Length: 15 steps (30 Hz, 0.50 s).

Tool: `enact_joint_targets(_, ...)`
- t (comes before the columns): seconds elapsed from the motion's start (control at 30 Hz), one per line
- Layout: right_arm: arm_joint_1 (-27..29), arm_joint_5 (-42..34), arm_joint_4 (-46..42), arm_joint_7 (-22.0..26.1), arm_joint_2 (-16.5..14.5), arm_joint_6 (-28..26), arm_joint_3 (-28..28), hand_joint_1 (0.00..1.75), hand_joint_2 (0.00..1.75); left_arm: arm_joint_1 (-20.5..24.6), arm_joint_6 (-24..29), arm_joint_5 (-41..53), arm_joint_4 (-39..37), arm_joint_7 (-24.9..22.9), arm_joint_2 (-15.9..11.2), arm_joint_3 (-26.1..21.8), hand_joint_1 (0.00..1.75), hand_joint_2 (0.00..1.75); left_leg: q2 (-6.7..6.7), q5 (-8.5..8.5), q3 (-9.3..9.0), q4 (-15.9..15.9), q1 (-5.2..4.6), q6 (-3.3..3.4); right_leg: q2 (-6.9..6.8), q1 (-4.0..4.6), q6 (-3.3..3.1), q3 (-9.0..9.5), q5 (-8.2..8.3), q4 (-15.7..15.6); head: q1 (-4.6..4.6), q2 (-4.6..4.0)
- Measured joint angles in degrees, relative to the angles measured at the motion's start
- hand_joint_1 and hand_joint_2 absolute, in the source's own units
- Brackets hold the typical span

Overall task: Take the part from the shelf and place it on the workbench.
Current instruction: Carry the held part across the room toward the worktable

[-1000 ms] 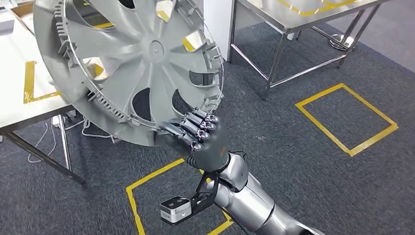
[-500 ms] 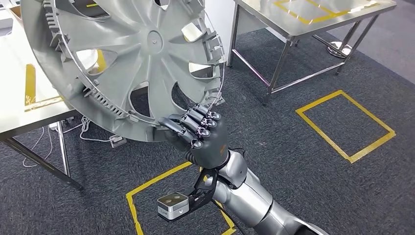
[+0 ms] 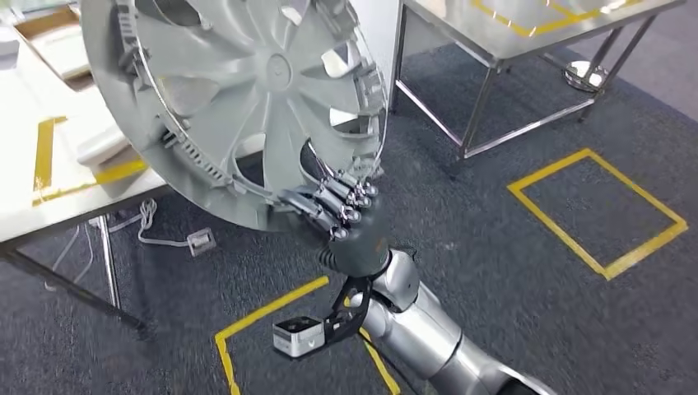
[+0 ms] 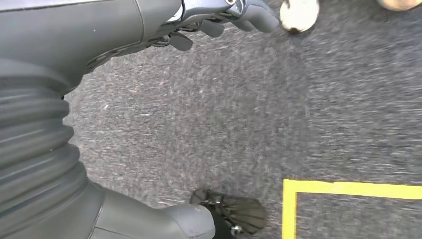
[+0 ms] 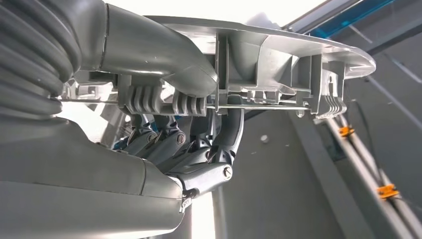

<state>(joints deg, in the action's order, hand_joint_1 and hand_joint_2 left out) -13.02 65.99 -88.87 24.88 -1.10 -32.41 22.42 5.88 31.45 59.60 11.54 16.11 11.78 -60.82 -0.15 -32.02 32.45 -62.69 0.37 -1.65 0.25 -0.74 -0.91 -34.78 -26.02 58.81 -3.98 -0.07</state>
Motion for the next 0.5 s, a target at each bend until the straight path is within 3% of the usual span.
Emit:
enact_joint_targets(0.1,0.05,-0.05,0.38,0.14,0.01,-0.03,-0.08,1.75,1.75,0.00,0.00,-0.13,-0.01,0.29,-0.01,-0.01,0.00,1.75,0.04,-3.04,6.50,-10.48,0.11,-0.31,-0.07,0.07,-0.56,0.81,-0.94,0.00,0.17,0.00)
enact_joint_targets(0.13,0.07,-0.05,0.46,0.22,0.01,-0.03,-0.08,1.75,1.75,-0.05,0.00,-0.19,-0.01,0.31,-0.02,-0.02,0.00,1.75,0.04,-2.46,7.86,-11.86,0.11,-0.29,0.00,0.11,-0.58,1.23,-1.30,0.02,0.17,0.00)
enact_joint_targets(0.17,0.08,-0.07,0.50,0.30,0.00,-0.02,-0.08,1.75,1.75,-0.09,0.01,-0.23,-0.02,0.29,-0.03,-0.03,0.00,1.75,0.04,-0.75,8.15,-11.09,0.11,-0.19,0.08,0.13,-0.54,1.76,-1.69,0.04,0.19,0.00)
enact_joint_targets(0.23,0.02,-0.10,0.53,0.46,-0.01,0.01,-0.08,1.75,1.75,-0.11,0.09,-0.28,-0.02,0.08,-0.08,-0.05,0.00,1.75,0.04,4.43,6.25,-4.65,0.07,0.25,0.18,0.14,-0.29,2.96,-2.64,0.09,0.19,0.00)
enact_joint_targets(0.3,-0.19,-0.14,0.54,0.63,-0.04,0.08,-0.09,1.75,1.75,-0.04,0.25,-0.26,-0.03,-0.34,-0.10,-0.05,0.00,1.75,0.01,6.87,4.04,0.95,-0.16,0.81,0.25,0.30,0.25,3.41,-3.39,0.30,0.32,0.00)
enact_joint_targets(0.43,-0.50,-0.14,0.54,0.84,-0.14,0.18,-0.17,1.75,1.75,-0.02,0.43,-0.02,-0.03,-1.08,-0.13,-0.07,0.00,1.75,-0.23,5.90,2.96,2.94,-0.20,1.99,0.21,0.39,1.53,3.42,-4.12,0.34,0.27,0.00)
enact_joint_targets(0.5,-0.66,-0.16,0.55,0.87,-0.16,0.20,-0.25,1.75,1.75,0.05,0.45,0.02,-0.01,-1.11,-0.13,-0.09,0.00,1.75,-0.26,5.58,2.22,3.32,0.07,2.69,0.06,0.29,2.20,1.90,-5.70,3.67,0.05,0.00)
